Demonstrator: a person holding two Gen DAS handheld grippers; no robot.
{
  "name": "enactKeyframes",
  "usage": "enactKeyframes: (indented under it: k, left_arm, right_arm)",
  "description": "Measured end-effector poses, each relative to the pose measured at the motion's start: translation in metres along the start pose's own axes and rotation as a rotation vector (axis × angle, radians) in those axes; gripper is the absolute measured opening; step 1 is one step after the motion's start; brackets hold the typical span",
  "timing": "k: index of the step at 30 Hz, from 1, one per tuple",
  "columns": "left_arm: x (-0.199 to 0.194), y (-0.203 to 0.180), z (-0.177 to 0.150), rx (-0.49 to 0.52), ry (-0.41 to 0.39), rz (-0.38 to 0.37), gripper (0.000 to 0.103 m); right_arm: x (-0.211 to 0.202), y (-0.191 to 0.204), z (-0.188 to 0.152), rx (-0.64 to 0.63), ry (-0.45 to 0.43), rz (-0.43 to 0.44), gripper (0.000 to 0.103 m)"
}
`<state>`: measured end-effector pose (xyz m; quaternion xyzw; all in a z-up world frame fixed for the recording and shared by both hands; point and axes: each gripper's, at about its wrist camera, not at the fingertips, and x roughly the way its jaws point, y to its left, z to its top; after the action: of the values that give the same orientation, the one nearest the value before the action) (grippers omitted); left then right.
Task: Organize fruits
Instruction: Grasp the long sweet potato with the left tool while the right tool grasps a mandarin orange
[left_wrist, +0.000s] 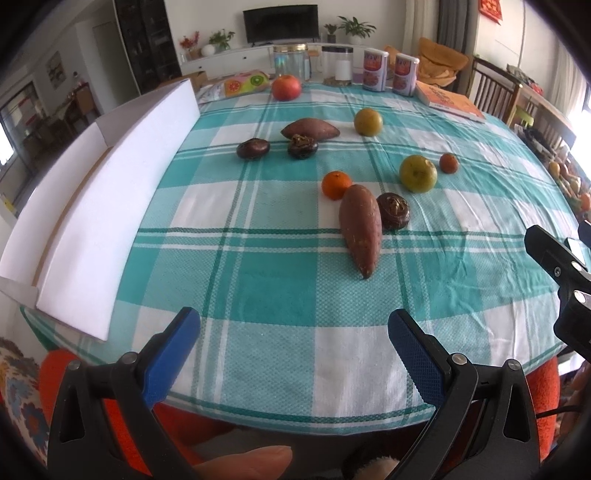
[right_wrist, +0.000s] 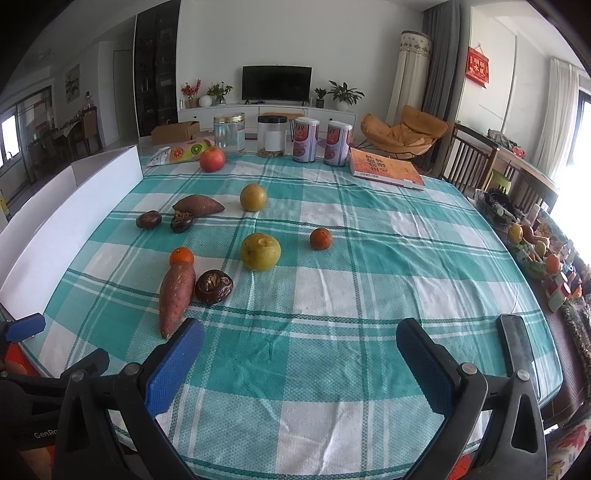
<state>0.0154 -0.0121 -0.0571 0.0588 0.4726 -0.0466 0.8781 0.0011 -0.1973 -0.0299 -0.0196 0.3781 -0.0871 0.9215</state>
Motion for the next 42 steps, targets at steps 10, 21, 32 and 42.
enactKeyframes:
  k: [10, 21, 32, 42]
  left_arm:
    - [0.063, -0.004, -0.003, 0.012, 0.132, -0.068, 0.102]
    - [0.072, -0.001, -0.009, 0.034, 0.094, -0.084, 0.103]
    - [0.075, -0.003, 0.043, -0.022, 0.092, -0.298, 0.077]
    - [0.106, -0.033, 0.074, 0.085, 0.066, -0.338, 0.043]
  right_arm:
    - [0.018, -0.005, -0.006, -0.011, 0.032, -0.025, 0.103]
    - [0.105, -0.029, -0.031, 0.01, 0.141, -0.077, 0.103]
    - [0.116, -0.044, -0.047, 0.088, 0.148, 0.007, 0.103]
    - [0.115, -0.044, -0.048, 0.067, 0.149, 0.035, 0.103]
